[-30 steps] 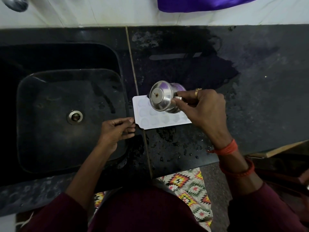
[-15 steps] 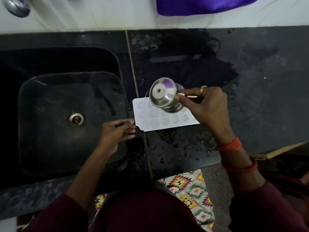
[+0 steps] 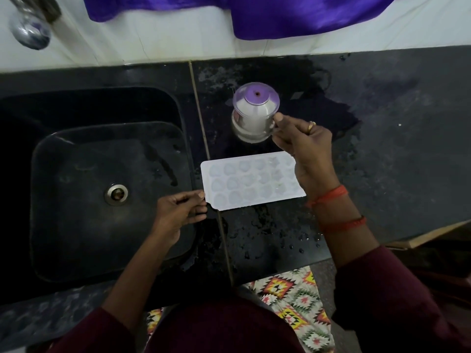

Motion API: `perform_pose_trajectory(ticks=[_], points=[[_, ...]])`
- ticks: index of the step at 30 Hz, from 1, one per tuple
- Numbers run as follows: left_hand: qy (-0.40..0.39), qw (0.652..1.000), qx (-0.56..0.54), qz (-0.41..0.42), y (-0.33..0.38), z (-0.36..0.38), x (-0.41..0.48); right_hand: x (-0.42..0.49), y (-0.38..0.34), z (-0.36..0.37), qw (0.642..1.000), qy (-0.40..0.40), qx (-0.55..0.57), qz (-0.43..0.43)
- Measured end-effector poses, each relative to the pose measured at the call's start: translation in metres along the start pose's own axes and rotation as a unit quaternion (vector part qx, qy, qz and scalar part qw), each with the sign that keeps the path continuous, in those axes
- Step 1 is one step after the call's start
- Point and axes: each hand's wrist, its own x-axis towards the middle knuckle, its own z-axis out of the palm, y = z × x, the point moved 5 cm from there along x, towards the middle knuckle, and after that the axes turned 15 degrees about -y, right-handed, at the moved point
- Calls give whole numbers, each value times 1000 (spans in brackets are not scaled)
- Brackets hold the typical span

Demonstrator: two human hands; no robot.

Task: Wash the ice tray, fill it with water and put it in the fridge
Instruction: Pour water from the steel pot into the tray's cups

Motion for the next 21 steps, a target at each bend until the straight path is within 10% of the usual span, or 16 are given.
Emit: perform_pose_trajectory(ticks=[21], points=[[4,1000,-4,16,0,3,-1,74,69,9,990,35,130,31]])
